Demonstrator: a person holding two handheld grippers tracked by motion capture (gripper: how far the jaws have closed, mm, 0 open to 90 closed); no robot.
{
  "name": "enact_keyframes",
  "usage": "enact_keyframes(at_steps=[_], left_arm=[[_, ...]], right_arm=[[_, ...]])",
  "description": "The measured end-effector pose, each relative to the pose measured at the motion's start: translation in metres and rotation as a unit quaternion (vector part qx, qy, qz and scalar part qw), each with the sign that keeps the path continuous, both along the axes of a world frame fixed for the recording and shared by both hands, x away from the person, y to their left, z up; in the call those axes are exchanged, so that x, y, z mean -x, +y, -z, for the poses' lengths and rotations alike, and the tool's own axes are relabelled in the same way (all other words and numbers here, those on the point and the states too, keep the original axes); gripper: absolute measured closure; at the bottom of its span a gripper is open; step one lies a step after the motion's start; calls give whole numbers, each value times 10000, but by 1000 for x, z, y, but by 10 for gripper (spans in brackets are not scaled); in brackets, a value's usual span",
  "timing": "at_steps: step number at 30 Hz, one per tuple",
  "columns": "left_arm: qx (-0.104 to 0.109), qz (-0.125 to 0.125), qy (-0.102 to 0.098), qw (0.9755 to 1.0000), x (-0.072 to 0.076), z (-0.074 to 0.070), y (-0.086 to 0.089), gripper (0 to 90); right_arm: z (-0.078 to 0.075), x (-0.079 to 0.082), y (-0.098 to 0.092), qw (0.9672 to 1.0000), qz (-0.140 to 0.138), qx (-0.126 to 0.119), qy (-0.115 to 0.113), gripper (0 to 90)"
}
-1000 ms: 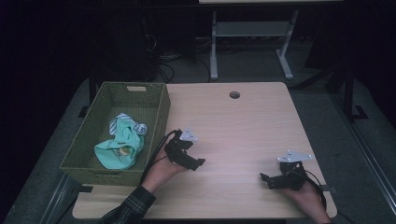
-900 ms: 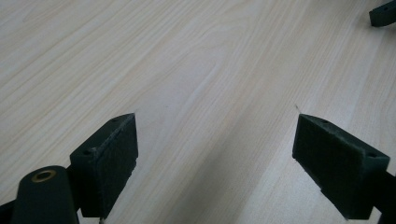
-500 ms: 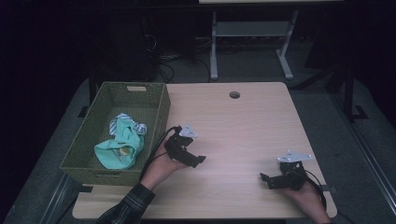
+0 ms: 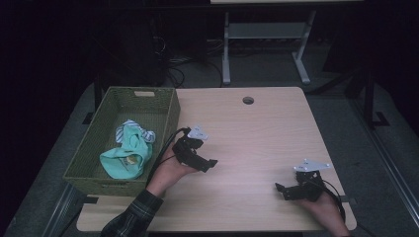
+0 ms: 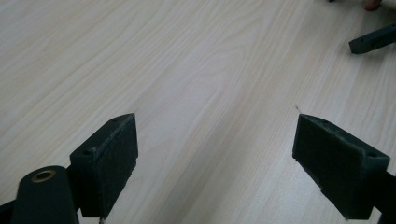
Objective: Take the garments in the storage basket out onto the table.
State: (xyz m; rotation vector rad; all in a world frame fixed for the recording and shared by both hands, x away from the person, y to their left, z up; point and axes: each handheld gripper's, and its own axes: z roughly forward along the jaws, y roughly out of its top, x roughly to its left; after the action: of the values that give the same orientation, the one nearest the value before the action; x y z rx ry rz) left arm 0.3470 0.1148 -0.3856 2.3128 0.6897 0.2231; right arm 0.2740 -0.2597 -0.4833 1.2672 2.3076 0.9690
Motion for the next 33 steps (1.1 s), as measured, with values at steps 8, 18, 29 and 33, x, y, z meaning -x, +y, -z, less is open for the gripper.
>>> enact_keyframes(at_steps=[8, 18, 29, 33], left_arm=[[87, -54, -28, 9999, -5, -9, 7, 136], [116, -1, -58, 9999, -14, -21, 21, 138], [189, -157, -170, 9996, -18, -37, 46, 140], [211, -228, -184, 9993, -19, -41, 55, 140]], right_arm=[[0, 0, 0, 10000, -5, -12, 7, 12], [0, -1, -3, 9998, 94, -145, 44, 13], [0, 0, -1, 10000, 76, 13, 1, 12], [0, 0, 0, 10000, 84, 5, 3, 12]])
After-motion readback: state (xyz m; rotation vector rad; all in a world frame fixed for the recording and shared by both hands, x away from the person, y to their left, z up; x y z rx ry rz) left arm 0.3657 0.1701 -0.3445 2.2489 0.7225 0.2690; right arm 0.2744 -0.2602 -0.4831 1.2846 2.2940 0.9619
